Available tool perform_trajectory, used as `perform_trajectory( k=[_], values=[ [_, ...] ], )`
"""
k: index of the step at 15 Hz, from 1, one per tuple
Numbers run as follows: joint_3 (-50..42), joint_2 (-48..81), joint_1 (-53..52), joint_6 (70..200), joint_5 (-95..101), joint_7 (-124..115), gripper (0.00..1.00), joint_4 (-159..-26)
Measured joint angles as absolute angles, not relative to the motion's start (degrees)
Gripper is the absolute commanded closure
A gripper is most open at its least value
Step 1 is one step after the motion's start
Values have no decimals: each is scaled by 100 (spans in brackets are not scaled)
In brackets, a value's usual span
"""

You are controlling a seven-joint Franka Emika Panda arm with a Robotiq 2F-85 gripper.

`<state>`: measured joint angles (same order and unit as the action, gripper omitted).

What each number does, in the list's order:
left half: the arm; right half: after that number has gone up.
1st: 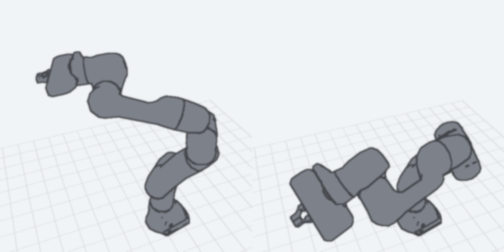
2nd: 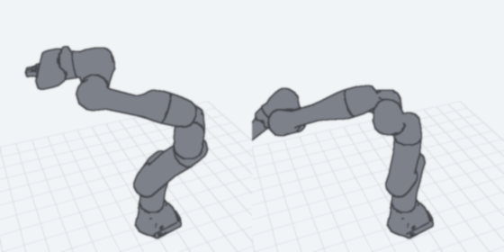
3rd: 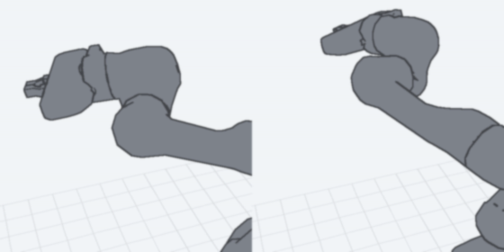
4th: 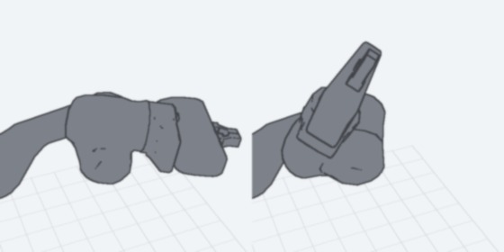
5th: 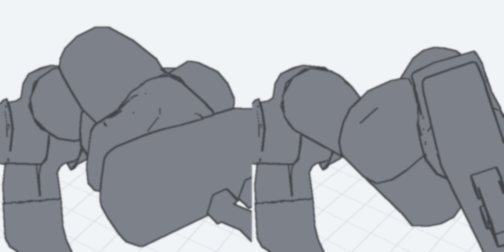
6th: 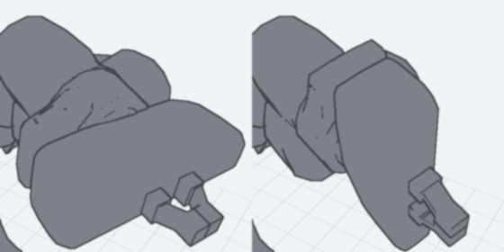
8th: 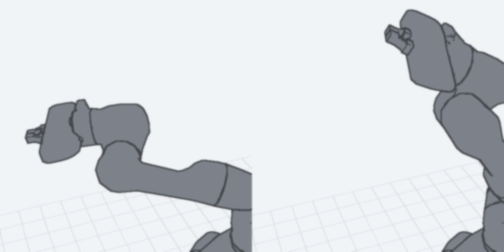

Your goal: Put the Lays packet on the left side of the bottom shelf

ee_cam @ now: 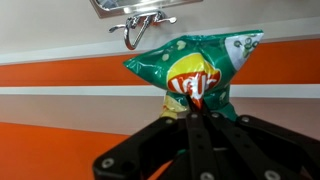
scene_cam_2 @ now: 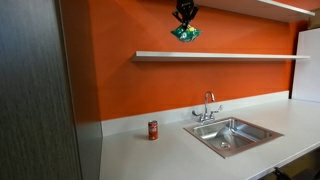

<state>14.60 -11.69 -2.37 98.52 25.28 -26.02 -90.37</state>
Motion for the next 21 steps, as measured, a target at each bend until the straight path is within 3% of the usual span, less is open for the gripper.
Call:
perform_trajectory(
  k=[10,21],
  values=[
    [1223,325,-451,9854,2699,-2474,100,-7515],
    [1144,664,-450,10386,2699,-2476,100,-7432]
  ],
)
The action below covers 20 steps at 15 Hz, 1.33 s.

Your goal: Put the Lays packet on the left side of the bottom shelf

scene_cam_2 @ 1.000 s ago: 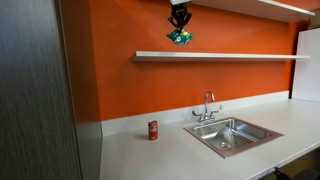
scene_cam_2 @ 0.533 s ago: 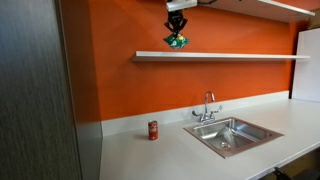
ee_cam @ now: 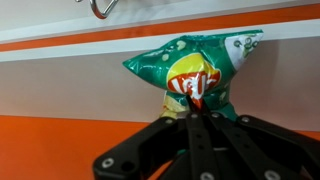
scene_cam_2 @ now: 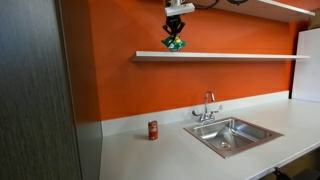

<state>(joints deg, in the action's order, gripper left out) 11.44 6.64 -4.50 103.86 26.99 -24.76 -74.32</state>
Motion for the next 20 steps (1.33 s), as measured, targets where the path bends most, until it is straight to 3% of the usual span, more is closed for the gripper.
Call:
perform_trajectory(
  k=[8,9,11,19,20],
  values=[
    [1052,841,-443,10582,2699,-2477,100,-7423],
    [1048,850,-444,10589,2699,-2477,73,-7417],
    [1044,859,-444,10591,2699,-2477,65,-7410],
    [987,925,-443,10590,2699,-2484,5,-7410],
    [985,925,-443,10590,2699,-2486,1,-7410]
  ],
)
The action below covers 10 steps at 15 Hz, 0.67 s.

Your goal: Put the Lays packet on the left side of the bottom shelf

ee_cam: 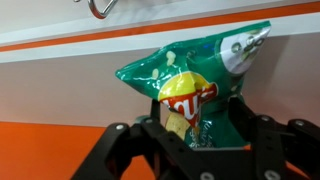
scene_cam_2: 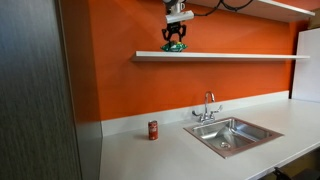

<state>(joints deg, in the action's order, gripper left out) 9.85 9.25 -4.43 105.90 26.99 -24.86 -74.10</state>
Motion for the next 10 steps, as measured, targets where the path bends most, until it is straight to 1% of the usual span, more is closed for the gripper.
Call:
perform_trajectory(
  k=[10],
  values=[
    [985,863,-475,10587,2699,-2519,0,-7393]
  ],
)
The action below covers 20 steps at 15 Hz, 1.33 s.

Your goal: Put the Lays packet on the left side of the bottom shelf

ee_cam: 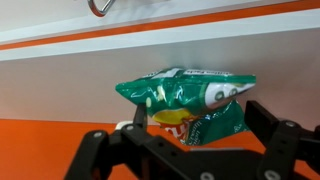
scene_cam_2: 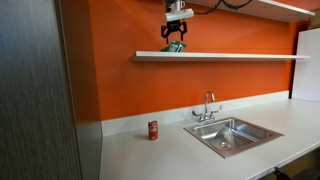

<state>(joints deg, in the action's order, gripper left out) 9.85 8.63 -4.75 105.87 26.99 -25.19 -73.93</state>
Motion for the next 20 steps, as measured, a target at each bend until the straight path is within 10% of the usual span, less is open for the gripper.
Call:
perform_trajectory(
  k=[20],
  values=[
    [1151,-927,-928,9711,2313,-3234,0,-9137]
  ],
)
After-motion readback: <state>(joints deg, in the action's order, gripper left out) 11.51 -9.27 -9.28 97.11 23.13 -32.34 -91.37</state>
